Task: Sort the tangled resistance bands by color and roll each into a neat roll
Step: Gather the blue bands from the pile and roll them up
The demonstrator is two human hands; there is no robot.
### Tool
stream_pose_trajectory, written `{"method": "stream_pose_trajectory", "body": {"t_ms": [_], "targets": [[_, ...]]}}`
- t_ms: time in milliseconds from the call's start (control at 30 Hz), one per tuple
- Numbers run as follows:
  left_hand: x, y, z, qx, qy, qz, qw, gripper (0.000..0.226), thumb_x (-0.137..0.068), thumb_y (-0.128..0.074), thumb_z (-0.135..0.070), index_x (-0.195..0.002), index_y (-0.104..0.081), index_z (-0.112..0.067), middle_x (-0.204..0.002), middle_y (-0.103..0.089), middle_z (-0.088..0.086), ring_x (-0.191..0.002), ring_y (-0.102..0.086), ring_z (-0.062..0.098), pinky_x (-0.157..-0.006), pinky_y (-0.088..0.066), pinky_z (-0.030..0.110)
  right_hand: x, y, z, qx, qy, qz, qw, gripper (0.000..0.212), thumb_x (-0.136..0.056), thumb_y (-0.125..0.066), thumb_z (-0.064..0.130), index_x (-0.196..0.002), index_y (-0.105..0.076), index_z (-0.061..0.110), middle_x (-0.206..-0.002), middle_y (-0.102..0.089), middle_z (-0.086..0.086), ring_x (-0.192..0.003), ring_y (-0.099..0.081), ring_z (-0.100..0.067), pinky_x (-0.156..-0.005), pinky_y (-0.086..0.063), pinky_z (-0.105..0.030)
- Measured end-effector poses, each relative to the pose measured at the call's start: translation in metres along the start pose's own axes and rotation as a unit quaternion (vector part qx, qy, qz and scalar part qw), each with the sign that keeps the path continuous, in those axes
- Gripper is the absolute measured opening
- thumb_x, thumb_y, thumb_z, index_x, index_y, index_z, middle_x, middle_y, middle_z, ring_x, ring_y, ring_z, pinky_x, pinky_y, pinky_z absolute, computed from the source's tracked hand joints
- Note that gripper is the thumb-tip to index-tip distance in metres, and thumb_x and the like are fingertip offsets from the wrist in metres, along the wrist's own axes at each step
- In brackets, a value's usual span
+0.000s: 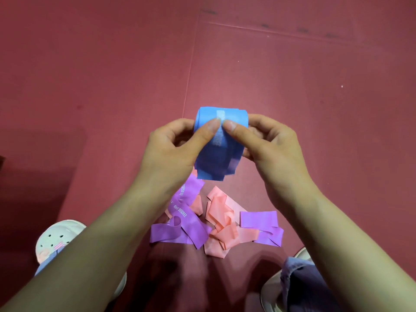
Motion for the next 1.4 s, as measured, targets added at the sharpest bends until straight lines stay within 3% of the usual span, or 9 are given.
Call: {"method": "stream_pose_trajectory", "body": {"t_ms": [133, 267, 433, 533, 633, 767, 867, 1100, 1400], "targets": [[0.0, 0.001, 0.004, 0.006, -0.007, 0.022, 1.0, 0.04, -0.072, -0.082, -0.016, -0.108, -0.065, -0.014, -0.098, -0.073, 0.003, -0.092, -0.068, 0.015, -0.084, -0.054, 0.028, -0.001, 0.003, -0.001, -0.015, -0.028, -0.01, 0.999, 0.03, -0.083, -0.07, 0.026, -0.092, -0.068, -0.003, -0.078, -0.065, -0.011, -0.07, -0.06, -0.013, -0.072, -0.05, -0.028], [-0.003, 0.004, 0.004, 0.0, -0.036, 0.008, 0.999, 0.042, -0.07, -0.081, -0.01, -0.107, -0.064, -0.018, -0.099, -0.073, 0.002, -0.094, -0.068, 0.013, -0.084, -0.053, 0.028, 0.0, -0.001, -0.003, 0.007, -0.033, -0.012, 0.999, 0.027, -0.084, -0.069, 0.03, -0.082, -0.066, 0.004, -0.077, -0.062, -0.008, -0.07, -0.057, -0.011, -0.071, -0.048, -0.027], [-0.003, 0.002, 0.006, 0.004, -0.029, -0.012, 0.999, 0.029, -0.071, -0.076, -0.025, -0.098, -0.069, -0.018, -0.092, -0.076, 0.001, -0.091, -0.071, 0.017, -0.084, -0.056, 0.033, 0.002, -0.006, 0.002, 0.012, -0.052, 0.007, 0.999, 0.057, -0.084, -0.065, 0.041, -0.094, -0.061, -0.015, -0.103, -0.059, -0.036, -0.08, -0.054, -0.021, -0.091, -0.046, -0.056], [-0.004, 0.003, 0.007, 0.02, -0.021, -0.029, 0.999, 0.014, -0.081, -0.075, -0.02, -0.094, -0.071, -0.018, -0.086, -0.076, -0.004, -0.081, -0.071, 0.009, -0.072, -0.054, 0.021, 0.001, -0.003, 0.0, -0.006, -0.049, 0.02, 0.999, 0.046, -0.08, -0.071, 0.031, -0.115, -0.061, 0.004, -0.095, -0.071, -0.02, -0.081, -0.065, -0.012, -0.077, -0.055, -0.04], [-0.005, 0.004, 0.007, 0.045, -0.007, -0.051, 0.998, 0.008, -0.086, -0.068, -0.022, -0.09, -0.072, -0.015, -0.076, -0.075, -0.008, -0.068, -0.068, 0.001, -0.061, -0.05, 0.013, 0.0, -0.001, -0.003, -0.05, -0.036, 0.061, 0.996, 0.061, -0.077, -0.074, 0.007, -0.131, -0.048, 0.02, -0.086, -0.072, -0.009, -0.075, -0.069, -0.013, -0.065, -0.053, -0.023], [-0.004, 0.003, 0.004, 0.013, -0.018, -0.048, 0.999, 0.015, -0.091, -0.062, -0.025, -0.083, -0.072, -0.017, -0.066, -0.069, -0.013, -0.059, -0.058, -0.004, -0.057, -0.046, 0.012, 0.0, -0.003, -0.001, -0.015, 0.006, 0.038, 0.999, 0.04, -0.079, -0.071, -0.002, -0.116, -0.061, 0.009, -0.072, -0.07, -0.004, -0.065, -0.066, -0.011, -0.062, -0.051, -0.018], [-0.003, 0.002, 0.005, -0.032, -0.036, -0.026, 0.999, 0.026, -0.094, -0.059, -0.031, -0.085, -0.072, -0.01, -0.077, -0.062, 0.002, -0.07, -0.051, 0.009, -0.066, -0.044, 0.025, 0.001, -0.004, -0.001, 0.001, 0.014, 0.019, 1.0, 0.033, -0.077, -0.074, 0.001, -0.105, -0.063, 0.013, -0.07, -0.065, -0.006, -0.062, -0.062, -0.01, -0.058, -0.049, -0.016], [0.0, 0.001, 0.004, -0.078, -0.021, 0.006, 0.997, 0.033, -0.074, -0.072, -0.037, -0.102, -0.069, -0.019, -0.096, -0.074, -0.001, -0.091, -0.067, 0.018, -0.078, -0.055, 0.032, 0.003, -0.01, -0.004, 0.024, 0.035, 0.025, 0.999, 0.029, -0.079, -0.072, 0.001, -0.094, -0.053, 0.016, -0.064, -0.057, -0.007, -0.063, -0.052, -0.015, -0.054, -0.045, -0.013], [0.001, -0.004, 0.008, 0.001, 0.053, -0.001, 0.999, 0.078, -0.044, -0.076, -0.06, -0.109, -0.052, -0.025, -0.102, -0.072, -0.004, -0.088, -0.07, 0.006, -0.064, -0.052, 0.017, 0.004, -0.013, -0.006, 0.147, 0.127, 0.015, 0.981, 0.034, -0.073, -0.072, 0.009, -0.079, -0.045, 0.028, -0.075, -0.059, 0.017, -0.066, -0.058, 0.002, -0.059, -0.046, -0.013]]}}
Point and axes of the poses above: each hand's wrist, its own x-axis away from the middle knuckle, its own y-axis out of the back of the hand, z = x × y, the point moved 1 cm from there along -x, towards the middle knuckle
